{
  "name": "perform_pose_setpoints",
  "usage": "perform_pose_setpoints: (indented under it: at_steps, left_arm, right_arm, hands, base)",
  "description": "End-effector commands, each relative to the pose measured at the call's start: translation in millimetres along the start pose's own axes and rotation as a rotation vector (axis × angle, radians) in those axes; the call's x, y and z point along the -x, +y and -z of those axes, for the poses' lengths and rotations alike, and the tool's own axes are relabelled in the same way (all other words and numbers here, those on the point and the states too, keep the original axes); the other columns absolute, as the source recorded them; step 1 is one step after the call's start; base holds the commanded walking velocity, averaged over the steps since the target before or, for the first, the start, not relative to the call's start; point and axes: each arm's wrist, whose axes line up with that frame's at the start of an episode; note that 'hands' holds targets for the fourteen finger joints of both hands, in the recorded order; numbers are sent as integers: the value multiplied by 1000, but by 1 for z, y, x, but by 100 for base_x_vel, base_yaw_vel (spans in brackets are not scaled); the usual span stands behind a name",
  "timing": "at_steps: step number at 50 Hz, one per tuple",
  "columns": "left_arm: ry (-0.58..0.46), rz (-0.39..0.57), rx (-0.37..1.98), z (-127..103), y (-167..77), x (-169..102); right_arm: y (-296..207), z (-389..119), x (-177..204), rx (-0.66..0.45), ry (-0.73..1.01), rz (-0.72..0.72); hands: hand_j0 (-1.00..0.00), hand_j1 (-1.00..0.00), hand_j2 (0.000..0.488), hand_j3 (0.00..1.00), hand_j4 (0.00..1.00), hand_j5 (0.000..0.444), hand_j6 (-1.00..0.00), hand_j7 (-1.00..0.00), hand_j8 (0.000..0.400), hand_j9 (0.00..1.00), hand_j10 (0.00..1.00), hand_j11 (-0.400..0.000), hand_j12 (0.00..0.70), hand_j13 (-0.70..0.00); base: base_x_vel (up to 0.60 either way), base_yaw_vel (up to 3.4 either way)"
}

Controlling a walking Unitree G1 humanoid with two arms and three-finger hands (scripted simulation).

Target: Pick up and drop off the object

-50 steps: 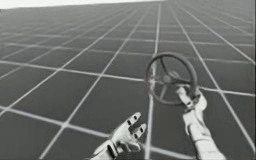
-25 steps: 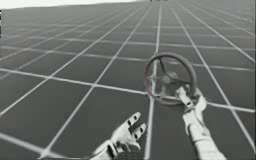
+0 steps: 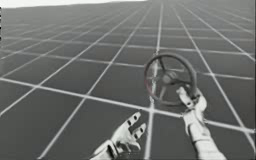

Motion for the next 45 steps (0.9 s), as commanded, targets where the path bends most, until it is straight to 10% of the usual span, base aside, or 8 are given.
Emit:
perform_pose_setpoints:
  at_steps: [1, 45]
  left_arm:
    - [2, 12, -19, -2, -5, -2]
    - [2, 12, -19, -2, -5, -2]
  right_arm:
    - [-1, -11, -1, -30, -36, -7]
    - [-1, -11, -1, -30, -36, -7]
  hands:
    - [0, 0, 0, 1000, 1000, 0, 0, 0, 0, 1000, 1000, -400, 0, -700]
    - [0, 0, 0, 1000, 1000, 0, 0, 0, 0, 1000, 1000, -400, 0, -700]
  base:
    - [59, -2]
    - [47, -25]
